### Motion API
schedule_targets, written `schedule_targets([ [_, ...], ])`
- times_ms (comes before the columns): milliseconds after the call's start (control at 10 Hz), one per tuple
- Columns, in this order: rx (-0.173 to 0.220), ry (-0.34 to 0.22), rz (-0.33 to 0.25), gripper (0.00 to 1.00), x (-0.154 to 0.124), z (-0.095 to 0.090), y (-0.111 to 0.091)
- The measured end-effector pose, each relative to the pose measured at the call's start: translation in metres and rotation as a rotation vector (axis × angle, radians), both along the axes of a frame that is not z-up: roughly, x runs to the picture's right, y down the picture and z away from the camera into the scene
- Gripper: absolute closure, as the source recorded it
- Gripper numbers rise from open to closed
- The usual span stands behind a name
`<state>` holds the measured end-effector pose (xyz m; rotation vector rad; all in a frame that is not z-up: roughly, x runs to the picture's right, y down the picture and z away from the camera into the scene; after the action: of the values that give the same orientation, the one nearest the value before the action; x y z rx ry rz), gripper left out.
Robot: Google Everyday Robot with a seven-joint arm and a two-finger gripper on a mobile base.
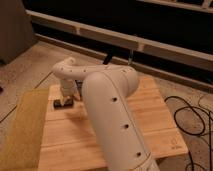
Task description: Push the eraser across the table
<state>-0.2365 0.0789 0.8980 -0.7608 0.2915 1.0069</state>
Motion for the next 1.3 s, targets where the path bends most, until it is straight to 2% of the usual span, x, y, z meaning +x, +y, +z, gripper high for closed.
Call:
schedule_targets([
  [200,-0.026,-0.02,-0.018,0.35,-0.007,0.007,0.01],
  [300,-0.047,-0.016,-0.021,0.35,-0.007,0.016,0.016],
  [600,-0.07,-0.032,-0.038,0.35,-0.015,0.027,0.017],
  [800,-0.069,-0.108,-0.052,0.35,-0.051,0.015,0.007],
  [1000,-0.073,-0.215,-0.076,0.35,-0.101,-0.011,0.003],
  [1200,-0.095,-0.29,-0.088,0.35,-0.139,-0.034,0.012],
  [1300,-0.099,-0.301,-0.091,0.35,-0.145,-0.038,0.015],
])
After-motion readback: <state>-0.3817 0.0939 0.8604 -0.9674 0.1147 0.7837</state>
